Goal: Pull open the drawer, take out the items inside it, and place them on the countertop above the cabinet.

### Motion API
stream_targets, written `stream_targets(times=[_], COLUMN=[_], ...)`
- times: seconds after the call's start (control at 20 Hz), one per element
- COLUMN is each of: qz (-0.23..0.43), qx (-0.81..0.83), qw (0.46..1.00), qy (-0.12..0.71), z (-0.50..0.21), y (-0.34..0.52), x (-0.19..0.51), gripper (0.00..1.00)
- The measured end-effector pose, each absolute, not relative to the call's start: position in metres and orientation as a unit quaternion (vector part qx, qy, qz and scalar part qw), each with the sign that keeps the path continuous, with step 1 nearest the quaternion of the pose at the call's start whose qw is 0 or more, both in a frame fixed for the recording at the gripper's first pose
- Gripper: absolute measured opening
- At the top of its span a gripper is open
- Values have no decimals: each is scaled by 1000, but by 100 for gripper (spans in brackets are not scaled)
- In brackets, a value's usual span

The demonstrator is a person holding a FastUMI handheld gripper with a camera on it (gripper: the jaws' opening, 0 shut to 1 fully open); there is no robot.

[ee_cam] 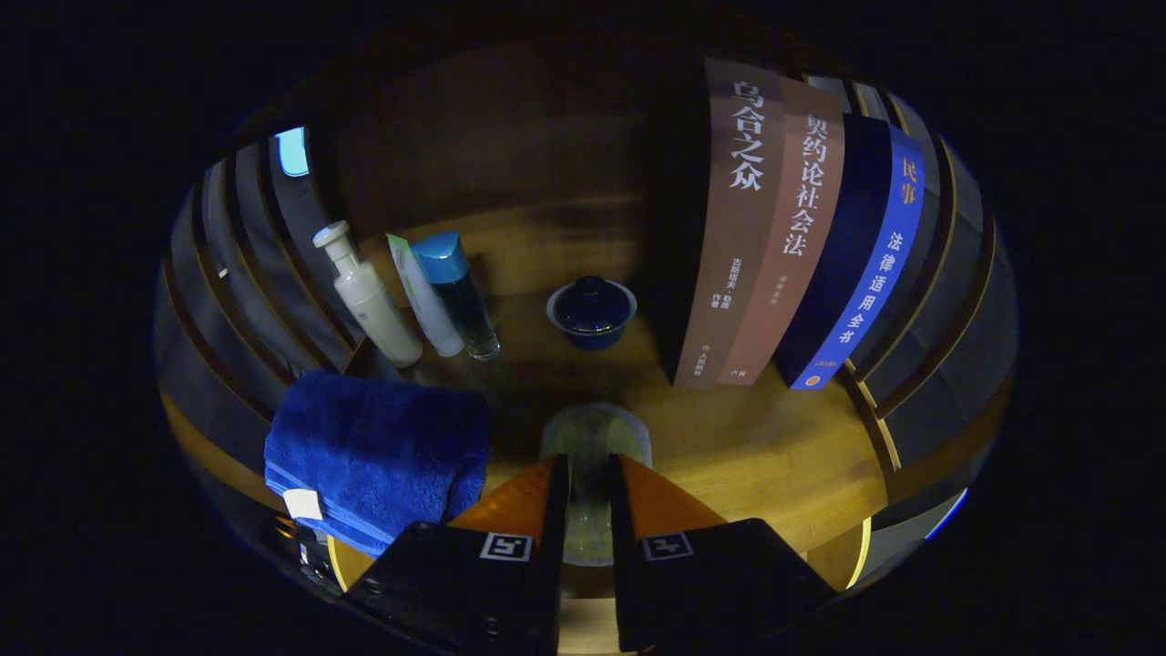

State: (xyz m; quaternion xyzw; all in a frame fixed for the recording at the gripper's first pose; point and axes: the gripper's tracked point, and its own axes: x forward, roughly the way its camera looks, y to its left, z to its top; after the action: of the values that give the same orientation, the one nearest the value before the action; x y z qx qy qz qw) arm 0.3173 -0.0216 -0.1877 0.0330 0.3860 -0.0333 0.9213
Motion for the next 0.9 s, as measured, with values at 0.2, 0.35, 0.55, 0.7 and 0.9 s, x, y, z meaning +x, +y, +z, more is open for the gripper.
stream_targets(times=[0.2, 0.35, 0.55, 0.7, 0.9], qz=[-31, -34, -28, -29, -8], qx=[40, 36, 35, 40, 53], qw=[926, 929, 935, 946, 974], qy=[374, 365, 351, 321, 221], z=[-182, -176, -168, -154, -107], y=[-21, -21, -16, -16, -6], x=[314, 305, 278, 246, 192], gripper=[76, 100, 100, 100, 100])
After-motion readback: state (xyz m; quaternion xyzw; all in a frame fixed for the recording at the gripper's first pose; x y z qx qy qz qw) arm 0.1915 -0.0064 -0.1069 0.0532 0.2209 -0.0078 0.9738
